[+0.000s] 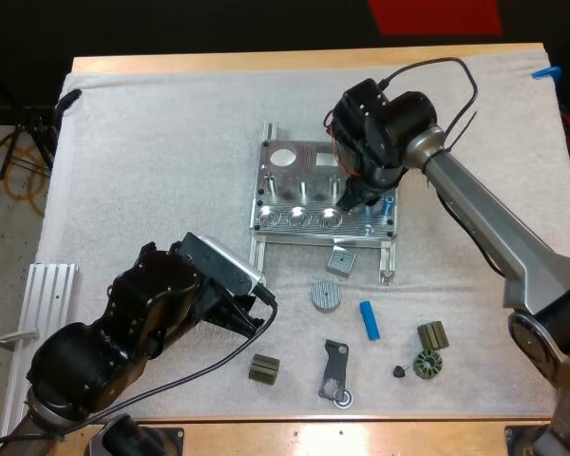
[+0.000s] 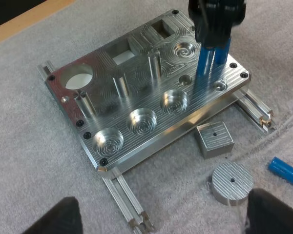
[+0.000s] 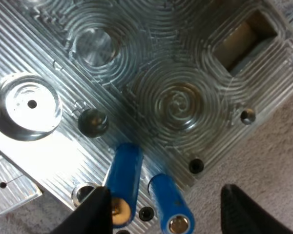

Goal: Load cells from right to left

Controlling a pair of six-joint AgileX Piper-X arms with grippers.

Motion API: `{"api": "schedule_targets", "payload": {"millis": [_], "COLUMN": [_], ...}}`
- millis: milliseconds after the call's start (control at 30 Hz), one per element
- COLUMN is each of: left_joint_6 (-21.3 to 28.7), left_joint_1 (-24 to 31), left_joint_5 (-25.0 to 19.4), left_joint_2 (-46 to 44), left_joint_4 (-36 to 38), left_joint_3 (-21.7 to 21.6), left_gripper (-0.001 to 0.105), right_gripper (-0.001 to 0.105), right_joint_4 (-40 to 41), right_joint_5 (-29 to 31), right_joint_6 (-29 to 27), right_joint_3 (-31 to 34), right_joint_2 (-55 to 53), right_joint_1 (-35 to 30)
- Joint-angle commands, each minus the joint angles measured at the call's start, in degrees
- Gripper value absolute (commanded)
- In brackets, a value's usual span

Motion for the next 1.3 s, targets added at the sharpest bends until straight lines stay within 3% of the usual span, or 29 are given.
{"api": "schedule_targets", "payload": {"millis": [0, 400, 533, 900, 1267], "left_joint_6": [0.0, 0.0, 0.0, 0.0, 0.4], "left_joint_1": [0.1, 0.1, 0.1, 0.1, 0.1], "left_joint_5": [-1.2, -1.2, -1.2, -1.2, 0.6], "left_joint_2": [-0.3, -0.3, -0.3, -0.3, -0.3], "left_joint_4": [-0.8, -0.8, -0.8, -0.8, -0.8], "left_joint_3": [0.0, 0.0, 0.0, 0.0, 0.0], "left_gripper": [0.067, 0.067, 0.067, 0.067, 0.067], "right_gripper": [0.048, 0.048, 0.048, 0.048, 0.048], "right_joint_4": [0.1, -2.8, -3.0, -1.8, 3.8], "right_joint_5": [0.2, 2.8, 6.7, 6.6, -2.4], "right_joint_6": [-0.2, -0.2, -0.6, 1.2, 7.2], "right_joint_3": [0.0, 0.2, 0.2, 0.2, 0.1], "right_joint_2": [0.4, 1.1, 1.1, 1.0, -5.8], "right_joint_1": [0.0, -0.1, -0.1, -0.3, -0.3]}}
